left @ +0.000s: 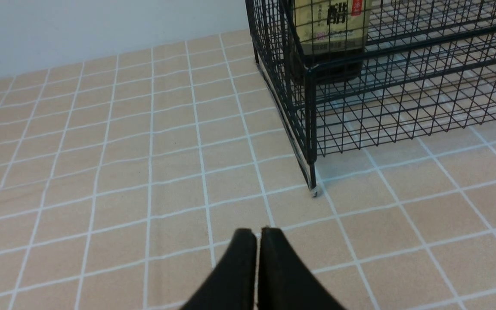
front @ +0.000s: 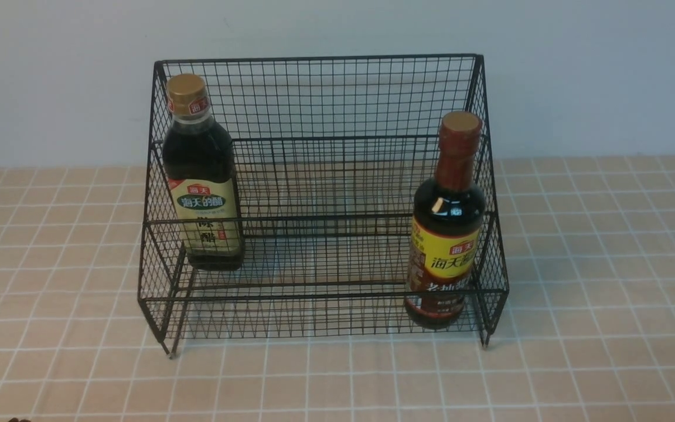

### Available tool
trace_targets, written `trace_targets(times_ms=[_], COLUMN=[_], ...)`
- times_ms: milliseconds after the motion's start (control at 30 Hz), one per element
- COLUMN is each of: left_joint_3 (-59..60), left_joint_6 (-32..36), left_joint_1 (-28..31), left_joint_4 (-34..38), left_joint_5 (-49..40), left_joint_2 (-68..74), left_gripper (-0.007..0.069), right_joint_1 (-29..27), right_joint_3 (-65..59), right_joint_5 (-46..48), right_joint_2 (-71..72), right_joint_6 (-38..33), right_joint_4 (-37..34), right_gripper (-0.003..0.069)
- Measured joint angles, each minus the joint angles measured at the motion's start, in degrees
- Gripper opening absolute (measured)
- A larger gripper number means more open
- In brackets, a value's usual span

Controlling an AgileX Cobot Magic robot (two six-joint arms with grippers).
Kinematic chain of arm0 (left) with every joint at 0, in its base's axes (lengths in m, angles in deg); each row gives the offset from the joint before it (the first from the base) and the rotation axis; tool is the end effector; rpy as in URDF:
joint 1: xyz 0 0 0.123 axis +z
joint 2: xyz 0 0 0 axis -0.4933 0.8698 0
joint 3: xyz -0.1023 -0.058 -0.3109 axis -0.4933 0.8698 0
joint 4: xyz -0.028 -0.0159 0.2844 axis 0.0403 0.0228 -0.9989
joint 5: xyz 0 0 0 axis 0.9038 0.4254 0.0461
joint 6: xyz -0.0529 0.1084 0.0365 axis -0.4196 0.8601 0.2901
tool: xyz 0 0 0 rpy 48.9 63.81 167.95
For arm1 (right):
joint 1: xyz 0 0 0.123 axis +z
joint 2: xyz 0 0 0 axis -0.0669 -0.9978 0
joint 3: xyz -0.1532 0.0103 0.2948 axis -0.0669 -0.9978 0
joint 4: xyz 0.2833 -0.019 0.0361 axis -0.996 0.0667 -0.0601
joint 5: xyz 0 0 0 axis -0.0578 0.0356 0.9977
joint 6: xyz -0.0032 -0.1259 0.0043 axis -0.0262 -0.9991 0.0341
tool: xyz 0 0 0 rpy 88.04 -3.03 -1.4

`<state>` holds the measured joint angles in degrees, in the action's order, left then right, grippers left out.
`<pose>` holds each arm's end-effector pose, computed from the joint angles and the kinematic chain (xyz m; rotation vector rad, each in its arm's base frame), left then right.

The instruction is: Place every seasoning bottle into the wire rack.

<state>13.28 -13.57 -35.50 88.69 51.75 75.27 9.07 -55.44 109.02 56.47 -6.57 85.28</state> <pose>0.0725 -0.0100 0.1593 0.2198 1.8621 -0.0092 0.0726 0.0090 0.1622 -0.1664 1.8594 0.0299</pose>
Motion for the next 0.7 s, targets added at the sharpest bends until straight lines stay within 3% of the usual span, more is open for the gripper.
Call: trace_targets(times_ms=[700], left_joint_3=[0.00], left_joint_6=[0.00], left_joint_1=[0.00], left_joint_4=[0.02], left_joint_5=[0.00], left_joint_2=[0.00], left_gripper=[-0.0007], right_joint_1=[-1.29], right_joint_3=[0.00], right_joint_5=[0.25], right_joint_2=[0.00], right_joint_6=[1.34], right_joint_4=[-0.05], right_gripper=[-0.0014])
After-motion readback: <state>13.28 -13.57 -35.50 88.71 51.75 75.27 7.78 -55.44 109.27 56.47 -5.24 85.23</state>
